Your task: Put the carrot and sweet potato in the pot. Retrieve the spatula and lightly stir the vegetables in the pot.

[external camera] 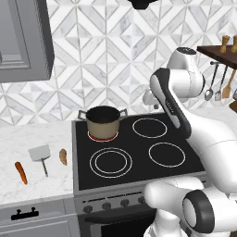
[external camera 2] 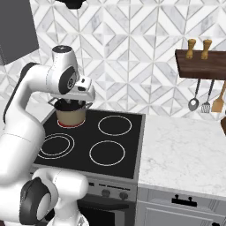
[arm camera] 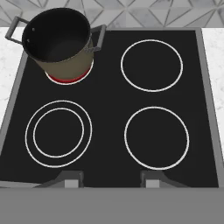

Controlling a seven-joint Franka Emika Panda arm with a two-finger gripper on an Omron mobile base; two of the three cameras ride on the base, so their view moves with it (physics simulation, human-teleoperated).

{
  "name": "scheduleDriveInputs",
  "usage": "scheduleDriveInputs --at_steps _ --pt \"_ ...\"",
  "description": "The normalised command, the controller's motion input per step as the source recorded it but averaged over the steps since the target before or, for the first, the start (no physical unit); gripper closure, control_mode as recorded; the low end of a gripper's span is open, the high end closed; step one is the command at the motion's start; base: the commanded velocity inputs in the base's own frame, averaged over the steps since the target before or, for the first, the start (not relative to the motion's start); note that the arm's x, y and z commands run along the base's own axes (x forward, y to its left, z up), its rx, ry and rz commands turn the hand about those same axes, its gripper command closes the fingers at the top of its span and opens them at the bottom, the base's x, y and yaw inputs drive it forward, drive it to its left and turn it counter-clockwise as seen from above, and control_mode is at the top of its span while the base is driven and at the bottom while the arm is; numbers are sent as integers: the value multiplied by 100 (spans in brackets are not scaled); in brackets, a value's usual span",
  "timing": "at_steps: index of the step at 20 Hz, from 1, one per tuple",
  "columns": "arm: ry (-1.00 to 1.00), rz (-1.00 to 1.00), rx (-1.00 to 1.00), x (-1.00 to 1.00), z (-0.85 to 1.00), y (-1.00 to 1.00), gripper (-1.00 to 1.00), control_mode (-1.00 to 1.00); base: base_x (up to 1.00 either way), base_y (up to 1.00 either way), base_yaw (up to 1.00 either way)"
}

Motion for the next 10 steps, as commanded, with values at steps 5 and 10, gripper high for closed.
scheduleDriveInputs --at_steps 5,10 --pt "0 0 0 0 0 0 -100 100 0 0 0" --pt "0 0 0 0 0 0 -100 100 3 14 0"
